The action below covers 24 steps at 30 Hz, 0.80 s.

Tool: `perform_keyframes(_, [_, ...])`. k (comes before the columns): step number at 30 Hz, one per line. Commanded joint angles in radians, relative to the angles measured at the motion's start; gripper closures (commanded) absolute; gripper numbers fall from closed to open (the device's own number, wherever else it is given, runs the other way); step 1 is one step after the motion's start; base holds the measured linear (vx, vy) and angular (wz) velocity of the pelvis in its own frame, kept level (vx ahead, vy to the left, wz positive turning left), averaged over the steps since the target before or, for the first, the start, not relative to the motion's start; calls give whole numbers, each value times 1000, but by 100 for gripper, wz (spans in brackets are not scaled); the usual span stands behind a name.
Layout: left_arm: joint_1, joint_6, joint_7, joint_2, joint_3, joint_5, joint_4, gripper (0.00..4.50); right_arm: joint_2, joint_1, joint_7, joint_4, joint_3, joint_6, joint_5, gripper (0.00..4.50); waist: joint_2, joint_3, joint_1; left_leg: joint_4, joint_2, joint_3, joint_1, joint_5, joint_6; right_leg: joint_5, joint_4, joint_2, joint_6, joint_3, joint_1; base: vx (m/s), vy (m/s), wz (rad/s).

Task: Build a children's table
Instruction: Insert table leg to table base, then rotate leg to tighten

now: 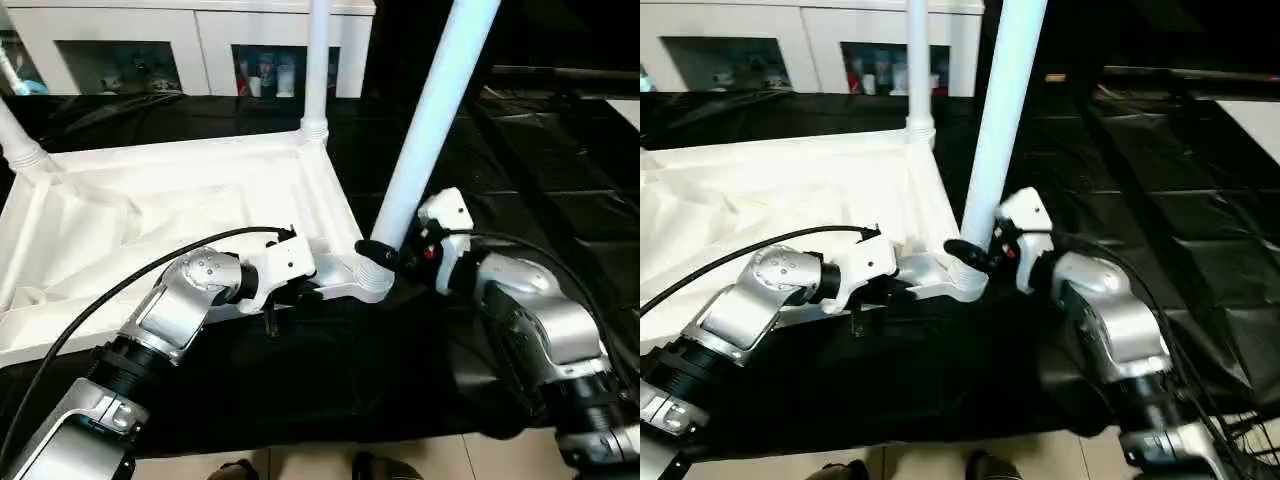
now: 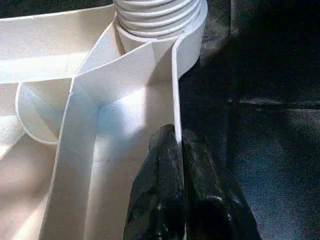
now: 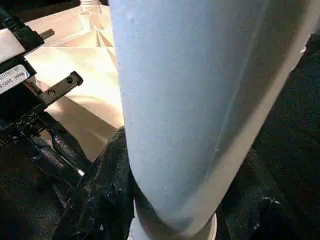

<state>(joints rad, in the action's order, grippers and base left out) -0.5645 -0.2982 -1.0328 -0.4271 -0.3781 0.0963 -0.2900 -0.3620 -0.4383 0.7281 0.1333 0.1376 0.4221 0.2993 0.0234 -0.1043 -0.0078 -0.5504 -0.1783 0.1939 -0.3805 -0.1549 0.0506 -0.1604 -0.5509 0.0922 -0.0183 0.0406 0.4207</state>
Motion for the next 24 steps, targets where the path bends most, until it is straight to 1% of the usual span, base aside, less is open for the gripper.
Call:
perform_keyframes(1, [25, -13, -11, -21, -27, 26, 5, 450, -21, 73, -11, 129, 47, 88, -60, 266, -5, 34, 4, 84, -45, -41, 25, -565, 29, -658, 94, 50, 86, -27, -6, 0, 0, 0])
perform_keyframes(2, [27, -14, -12, -23, -28, 25, 8, 450, -23, 77, -9, 131, 51, 85, -63, 266, -8, 35, 4, 85, -46, -42, 24, -561, 30, -635, 92, 49, 92, -28, -8, 0, 0, 0])
perform_keyframes(3, [27, -14, -12, -23, -29, 25, 8, 450, -23, 77, -9, 132, 52, 85, -63, 266, -8, 36, 4, 86, -47, -42, 23, -557, 31, -618, 90, 49, 97, -28, -9, 0, 0, 0])
perform_keyframes(5, [31, -15, -15, -31, -33, 25, 10, 450, -23, 87, -18, 144, 60, 76, -75, 266, -11, 38, 5, 89, -49, -40, 22, -552, 36, -542, 84, 45, 120, -30, -11, 0, 0, 0])
perform_keyframes(6, [32, -17, -17, -32, -34, 26, 10, 450, -22, 87, -19, 147, 61, 74, -79, 266, -11, 37, 4, 89, -48, -39, 21, -554, 37, -530, 83, 44, 124, -30, -11, 0, 0, 0])
perform_keyframes(7, [33, -17, -19, -36, -36, 28, 11, 450, -19, 88, -19, 151, 62, 72, -81, 266, -14, 36, 5, 90, -48, -39, 24, -568, 41, -518, 82, 42, 129, -30, -10, 0, 0, 0])
perform_keyframes(8, [32, -18, -22, -37, -37, 29, 10, 450, -17, 87, -19, 153, 61, 72, -82, 266, -11, 37, 4, 89, -47, -38, 24, -572, 41, -511, 81, 42, 132, -31, -11, 0, 0, 0])
perform_keyframes(9, [32, -18, -25, -40, -39, 31, 9, 450, -15, 86, -19, 155, 61, 72, -82, 266, -14, 36, 5, 90, -47, -39, 24, -575, 42, -511, 81, 43, 133, -31, -11, 0, 0, 0])
perform_keyframes(11, [30, -18, -35, -45, -45, 35, 6, 450, -15, 85, -20, 157, 61, 71, -82, 266, -10, 36, 4, 89, -46, -39, 27, -586, 41, -533, 84, 44, 127, -30, -10, 0, 0, 0])
perform_keyframes(12, [29, -23, -50, -55, -54, 37, 3, 450, -13, 84, -23, 161, 61, 69, -82, 266, -12, 35, 5, 89, -45, -39, 26, -585, 41, -539, 85, 45, 126, -31, -10, 0, 0, 0])
perform_keyframes(14, [27, -23, -64, -68, -65, 48, -5, 450, -11, 85, -28, 162, 59, 67, -82, 266, -10, 34, 3, 90, -45, -42, 24, -583, 39, -571, 87, 47, 114, -29, -13, 0, 0, 0])
perform_keyframes(15, [27, -23, -65, -73, -68, 52, -9, 450, -10, 86, -31, 161, 58, 67, -83, 266, -11, 34, 4, 90, -45, -42, 26, -582, 39, -577, 88, 47, 111, -30, -12, 0, 0, 0])
perform_keyframes(16, [26, -23, -63, -75, -69, 56, -14, 450, -8, 88, -37, 160, 55, 66, -84, 266, -10, 35, 4, 89, -44, -42, 26, -577, 38, -574, 88, 46, 111, -30, -12, 0, 0, 0])
perform_keyframes(19, [19, -37, -41, -66, -58, 52, -33, 450, 6, 95, -72, 159, 39, 68, -84, 266, -10, 33, 5, 89, -43, -39, 30, -575, 35, -584, 92, 45, 112, -31, -9, 0, 0, 0])
perform_keyframes(20, [4, -77, 12, -35, -37, 50, -55, 450, 34, 94, -140, 165, 15, 71, -90, 266, -12, 32, 5, 90, -44, -40, 32, -580, 37, -596, 93, 45, 110, -31, -8, 0, 0, 0])
perform_keyframes(21, [2, -83, 19, -30, -34, 49, -58, 450, 38, 93, -150, 166, 12, 72, -91, 266, -12, 32, 5, 90, -44, -40, 32, -580, 37, -596, 93, 45, 110, -31, -8, 0, 0, 0])
perform_keyframes(22, [-8, -108, 52, -9, -25, 49, -73, 450, 59, 91, -193, 169, -1, 77, -94, 266, -12, 28, 3, 88, -40, -41, 40, -610, 44, -652, 102, 41, 94, -25, 1, 0, 0, 0])
perform_keyframes(23, [-15, -123, 71, 4, -21, 49, -81, 450, 72, 89, -220, 172, -10, 80, -95, 266, -11, 24, 0, 87, -37, -45, 46, -641, 46, -708, 112, 40, 72, -17, 5, 0, 0, 0])
perform_keyframes(24, [-28, -151, 102, 30, -18, 52, -98, 450, 97, 83, -267, 180, -20, 77, -100, 266, -12, 22, -3, 86, -36, -48, 48, -655, 47, -732, 115, 40, 61, -12, 5, -57, 9, -3])
